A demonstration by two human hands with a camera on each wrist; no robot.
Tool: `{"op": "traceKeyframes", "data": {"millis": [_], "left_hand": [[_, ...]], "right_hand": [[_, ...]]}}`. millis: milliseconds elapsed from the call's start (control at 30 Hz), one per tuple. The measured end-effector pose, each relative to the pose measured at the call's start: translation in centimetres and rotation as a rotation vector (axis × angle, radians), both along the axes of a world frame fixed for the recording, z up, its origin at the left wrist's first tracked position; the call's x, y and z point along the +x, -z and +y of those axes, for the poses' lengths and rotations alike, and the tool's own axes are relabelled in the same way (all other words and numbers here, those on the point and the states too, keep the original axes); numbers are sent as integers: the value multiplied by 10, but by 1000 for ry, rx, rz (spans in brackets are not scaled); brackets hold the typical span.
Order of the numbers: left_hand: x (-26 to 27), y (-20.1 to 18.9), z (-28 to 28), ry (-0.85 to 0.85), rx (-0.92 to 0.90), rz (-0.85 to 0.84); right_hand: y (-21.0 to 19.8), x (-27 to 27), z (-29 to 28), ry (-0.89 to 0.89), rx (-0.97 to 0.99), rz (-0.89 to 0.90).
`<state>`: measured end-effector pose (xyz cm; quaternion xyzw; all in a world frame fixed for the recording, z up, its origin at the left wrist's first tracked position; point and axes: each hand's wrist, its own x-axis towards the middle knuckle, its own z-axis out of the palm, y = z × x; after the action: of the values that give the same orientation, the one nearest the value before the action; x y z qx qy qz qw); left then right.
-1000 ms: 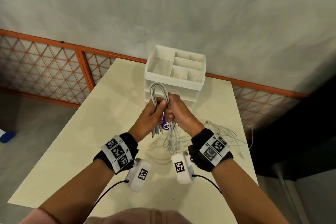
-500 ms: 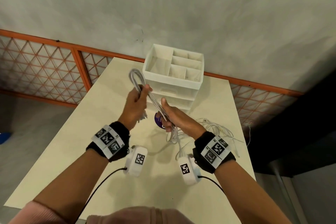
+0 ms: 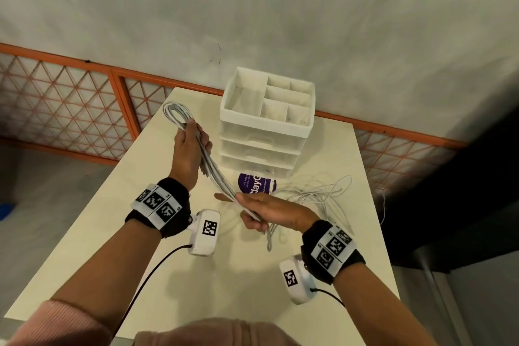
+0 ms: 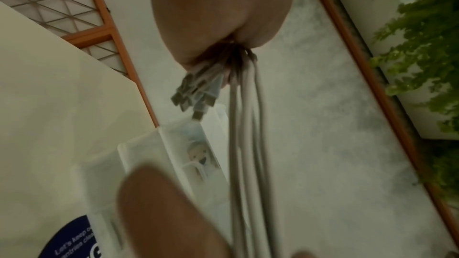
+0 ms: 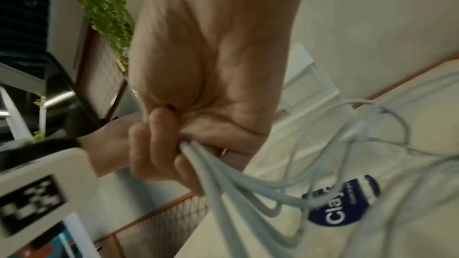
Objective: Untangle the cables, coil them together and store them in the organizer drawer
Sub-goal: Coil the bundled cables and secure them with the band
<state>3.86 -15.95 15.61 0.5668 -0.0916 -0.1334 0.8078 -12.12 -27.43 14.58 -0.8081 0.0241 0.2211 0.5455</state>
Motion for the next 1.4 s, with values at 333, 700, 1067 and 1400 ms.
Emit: {"op": "traceKeyframes", "data": {"millis": [333, 700, 1067, 1400], "left_hand": [[-19, 1, 7, 402, 177, -249], [-48, -22, -5, 591, 246, -231], [-61, -30, -4, 671, 248, -153], [-63, -26, -4, 684, 217, -162]], "right_hand": [[-62, 12, -39, 254, -244, -222], [-94, 25, -25, 255, -355, -449], [-97, 23, -19, 114, -432, -519], [-90, 13, -28, 241, -532, -495]]}}
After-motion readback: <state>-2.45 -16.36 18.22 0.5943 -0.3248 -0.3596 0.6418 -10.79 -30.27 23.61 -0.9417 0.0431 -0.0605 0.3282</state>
